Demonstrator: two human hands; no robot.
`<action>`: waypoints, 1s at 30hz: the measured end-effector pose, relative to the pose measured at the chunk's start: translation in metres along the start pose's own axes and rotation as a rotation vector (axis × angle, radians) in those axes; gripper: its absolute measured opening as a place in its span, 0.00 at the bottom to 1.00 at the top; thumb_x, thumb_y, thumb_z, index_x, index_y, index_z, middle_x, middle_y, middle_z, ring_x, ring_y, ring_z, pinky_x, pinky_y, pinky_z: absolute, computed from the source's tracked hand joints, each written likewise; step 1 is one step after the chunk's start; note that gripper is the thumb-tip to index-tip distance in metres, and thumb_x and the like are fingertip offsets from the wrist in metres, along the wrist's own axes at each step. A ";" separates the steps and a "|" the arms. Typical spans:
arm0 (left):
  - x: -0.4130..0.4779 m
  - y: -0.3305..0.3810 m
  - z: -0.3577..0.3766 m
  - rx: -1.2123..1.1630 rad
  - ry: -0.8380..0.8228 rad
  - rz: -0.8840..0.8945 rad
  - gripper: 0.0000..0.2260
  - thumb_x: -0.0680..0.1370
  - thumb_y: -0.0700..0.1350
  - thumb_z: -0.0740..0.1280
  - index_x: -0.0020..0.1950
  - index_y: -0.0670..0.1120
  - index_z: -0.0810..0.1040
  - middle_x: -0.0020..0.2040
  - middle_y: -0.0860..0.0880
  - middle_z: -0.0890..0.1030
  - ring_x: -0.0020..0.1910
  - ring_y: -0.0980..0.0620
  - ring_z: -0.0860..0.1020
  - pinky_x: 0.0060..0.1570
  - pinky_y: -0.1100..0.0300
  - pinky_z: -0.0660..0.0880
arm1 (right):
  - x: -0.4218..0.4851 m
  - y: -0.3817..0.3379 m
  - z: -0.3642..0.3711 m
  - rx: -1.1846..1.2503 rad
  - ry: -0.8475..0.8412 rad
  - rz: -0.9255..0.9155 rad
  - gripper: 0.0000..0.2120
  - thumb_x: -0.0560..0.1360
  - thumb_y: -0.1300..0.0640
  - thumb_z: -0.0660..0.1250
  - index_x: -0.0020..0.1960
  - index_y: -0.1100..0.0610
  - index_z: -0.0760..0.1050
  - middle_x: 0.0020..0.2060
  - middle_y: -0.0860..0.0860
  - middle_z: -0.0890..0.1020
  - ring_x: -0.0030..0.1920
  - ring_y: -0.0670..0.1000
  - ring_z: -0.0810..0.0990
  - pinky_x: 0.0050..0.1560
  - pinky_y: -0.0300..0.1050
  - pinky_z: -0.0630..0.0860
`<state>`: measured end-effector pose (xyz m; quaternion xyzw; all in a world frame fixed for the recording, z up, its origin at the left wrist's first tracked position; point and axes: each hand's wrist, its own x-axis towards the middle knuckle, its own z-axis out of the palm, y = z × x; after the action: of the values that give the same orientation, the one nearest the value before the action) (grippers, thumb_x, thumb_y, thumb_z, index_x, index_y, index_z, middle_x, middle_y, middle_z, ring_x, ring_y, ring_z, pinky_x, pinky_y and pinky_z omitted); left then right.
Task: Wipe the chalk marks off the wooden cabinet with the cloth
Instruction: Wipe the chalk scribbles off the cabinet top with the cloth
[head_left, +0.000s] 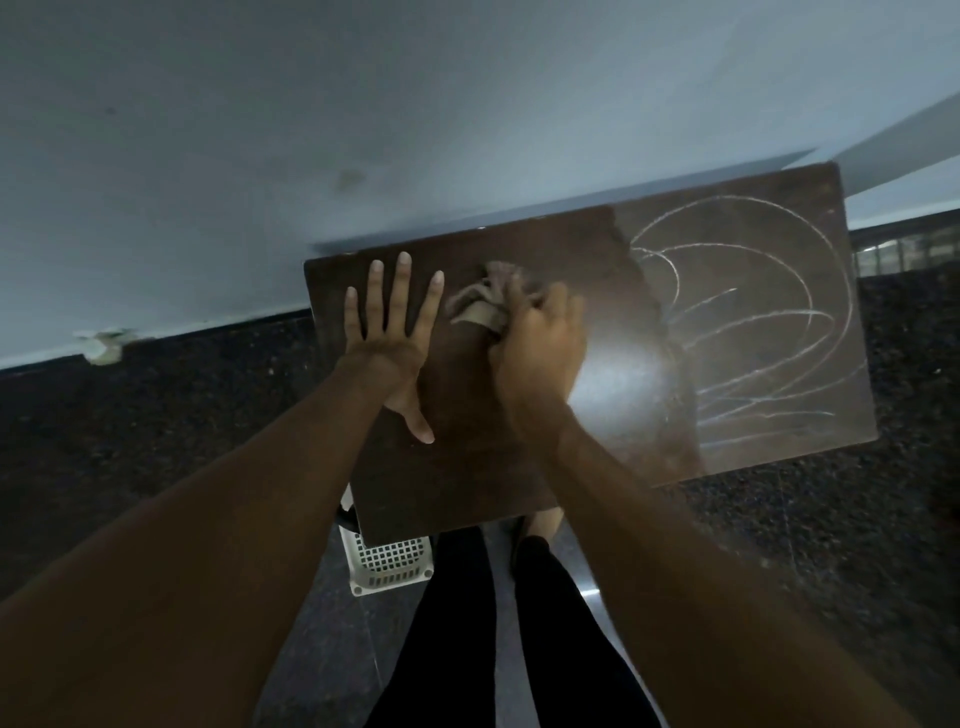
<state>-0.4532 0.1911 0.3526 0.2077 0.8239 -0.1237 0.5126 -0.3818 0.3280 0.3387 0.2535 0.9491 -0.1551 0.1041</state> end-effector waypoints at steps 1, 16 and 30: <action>0.001 0.000 0.000 0.009 -0.008 -0.004 0.80 0.54 0.67 0.83 0.67 0.50 0.13 0.59 0.41 0.08 0.65 0.36 0.15 0.72 0.32 0.28 | -0.003 -0.011 0.005 -0.016 0.007 -0.076 0.28 0.73 0.58 0.71 0.72 0.53 0.70 0.58 0.56 0.74 0.56 0.56 0.71 0.53 0.48 0.74; 0.002 -0.002 0.001 -0.022 0.015 0.022 0.82 0.52 0.68 0.83 0.60 0.51 0.08 0.63 0.40 0.09 0.62 0.37 0.12 0.72 0.32 0.28 | 0.100 0.108 -0.062 -0.200 -0.028 0.101 0.25 0.76 0.62 0.67 0.72 0.52 0.69 0.62 0.60 0.69 0.62 0.63 0.69 0.55 0.61 0.75; -0.005 0.027 0.002 -0.155 0.115 0.043 0.79 0.55 0.68 0.82 0.76 0.49 0.20 0.71 0.36 0.16 0.72 0.30 0.20 0.75 0.29 0.34 | 0.067 0.046 -0.031 -0.145 -0.111 -0.321 0.27 0.76 0.58 0.69 0.73 0.53 0.66 0.60 0.57 0.69 0.58 0.58 0.70 0.50 0.53 0.77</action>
<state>-0.4367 0.2131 0.3562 0.1916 0.8544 -0.0365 0.4817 -0.4188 0.4065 0.3378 0.0816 0.9789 -0.1146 0.1483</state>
